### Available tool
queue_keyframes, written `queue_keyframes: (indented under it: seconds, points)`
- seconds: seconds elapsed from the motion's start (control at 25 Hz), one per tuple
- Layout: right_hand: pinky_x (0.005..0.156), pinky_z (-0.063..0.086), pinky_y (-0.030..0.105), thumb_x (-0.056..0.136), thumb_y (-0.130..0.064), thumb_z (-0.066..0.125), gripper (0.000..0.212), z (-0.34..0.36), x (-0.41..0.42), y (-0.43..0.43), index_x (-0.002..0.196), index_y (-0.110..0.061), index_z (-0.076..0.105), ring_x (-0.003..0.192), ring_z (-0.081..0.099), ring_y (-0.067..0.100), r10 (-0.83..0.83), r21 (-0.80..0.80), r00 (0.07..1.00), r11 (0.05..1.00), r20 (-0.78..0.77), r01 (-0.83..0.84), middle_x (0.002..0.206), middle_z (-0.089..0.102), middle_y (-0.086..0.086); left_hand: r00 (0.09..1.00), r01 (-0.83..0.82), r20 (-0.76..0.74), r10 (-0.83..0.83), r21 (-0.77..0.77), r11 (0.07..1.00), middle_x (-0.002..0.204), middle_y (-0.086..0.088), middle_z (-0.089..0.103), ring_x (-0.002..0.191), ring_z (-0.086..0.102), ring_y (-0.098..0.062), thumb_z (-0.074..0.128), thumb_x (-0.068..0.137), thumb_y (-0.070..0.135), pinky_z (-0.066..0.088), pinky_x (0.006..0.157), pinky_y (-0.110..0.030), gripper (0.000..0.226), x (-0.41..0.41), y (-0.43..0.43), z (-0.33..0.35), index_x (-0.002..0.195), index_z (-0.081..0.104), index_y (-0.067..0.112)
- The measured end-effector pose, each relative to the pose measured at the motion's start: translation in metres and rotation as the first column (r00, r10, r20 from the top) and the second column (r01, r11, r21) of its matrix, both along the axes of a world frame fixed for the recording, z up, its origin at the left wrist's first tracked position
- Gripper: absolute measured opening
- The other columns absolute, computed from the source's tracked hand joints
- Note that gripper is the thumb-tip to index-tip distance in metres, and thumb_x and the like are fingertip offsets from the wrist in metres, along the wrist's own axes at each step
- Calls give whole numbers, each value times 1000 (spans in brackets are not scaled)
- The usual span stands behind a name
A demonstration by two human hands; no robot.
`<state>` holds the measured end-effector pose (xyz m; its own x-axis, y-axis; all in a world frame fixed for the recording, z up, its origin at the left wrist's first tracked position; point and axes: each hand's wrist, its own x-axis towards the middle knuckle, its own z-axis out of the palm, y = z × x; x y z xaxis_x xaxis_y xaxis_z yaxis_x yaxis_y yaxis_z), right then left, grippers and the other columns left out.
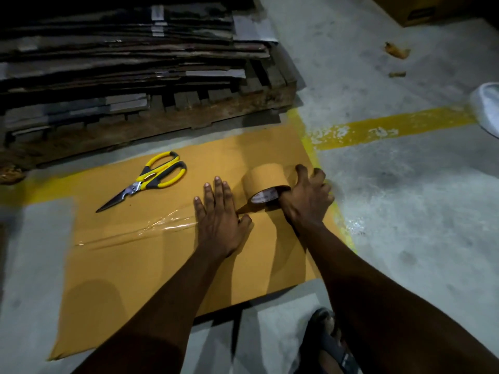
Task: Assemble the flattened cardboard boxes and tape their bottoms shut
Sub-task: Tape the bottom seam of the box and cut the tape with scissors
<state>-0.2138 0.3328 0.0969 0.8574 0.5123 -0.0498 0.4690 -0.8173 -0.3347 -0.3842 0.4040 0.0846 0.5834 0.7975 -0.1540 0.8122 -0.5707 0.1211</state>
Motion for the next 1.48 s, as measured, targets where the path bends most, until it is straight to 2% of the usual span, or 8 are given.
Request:
queue_keyframes:
  seconds: [0.2,0.36,0.48,0.6,0.72,0.88,1.04,1.48]
  points:
    - [95,35,52,70,-38,57,66,-1,-48,0,134,-31,44,118,42,44,129,-46,991,991,24,-128,149,32,19,999,-24,-25,24,16,1000,159,-14,-16,147,-13,-32,10,82,62,-5,117,-52,92,-31,-4,-9,152,-7,5]
    - [85,42,45,71,-22,57,55,11,13,-22,126,-23,58,109,54,38,264,60,924,955,276,-290,120,66,8,998,-23,-52,23,4,1000,159,-14,-17,147,-13,-31,28,91,58,-1,118,-53,88,-25,-4,-9,152,-8,5]
    - [70,47,40,71,-6,60,54,12,41,-28,124,-20,58,99,60,36,134,205,985,966,111,-154,108,67,8,996,-60,-63,61,8,998,158,-15,-18,146,-14,-34,24,88,57,-1,118,-54,88,-21,-6,-3,151,-8,5]
    - [72,53,42,74,-12,59,46,-2,25,-20,120,-19,64,98,64,32,73,472,967,880,-245,53,107,70,9,998,37,-46,-36,16,999,159,-14,-18,146,-15,-35,22,88,56,-3,117,-55,86,2,-14,2,152,-8,6]
    - [72,53,46,71,-23,47,49,-11,26,-23,113,-13,69,92,64,36,164,503,952,864,-258,-13,100,68,16,989,148,7,-148,-9,989,159,-13,-17,147,-14,-32,17,85,58,-2,118,-55,88,40,-33,1,151,-8,6]
    - [76,54,42,74,-2,45,54,-5,69,-36,122,-18,66,93,66,35,-90,545,978,819,-189,181,102,72,17,993,114,-23,-114,-4,993,159,-14,-17,147,-14,-32,18,85,58,-1,118,-54,89,47,-38,-6,151,-8,5]
    - [81,49,35,83,3,44,55,-32,79,-62,127,-23,65,105,63,35,-248,403,928,847,-277,347,117,69,14,990,139,-21,-139,-6,990,159,-13,-18,146,-15,-36,14,82,53,-2,116,-59,87,59,-42,-1,152,-5,5]
    - [99,43,36,87,8,45,62,-58,76,-56,143,-15,49,125,52,34,-123,378,889,873,-441,308,137,56,17,934,355,-44,-355,-10,935,158,-11,-23,145,-21,-34,-2,80,56,-5,116,-58,86,109,-66,3,151,-10,8]
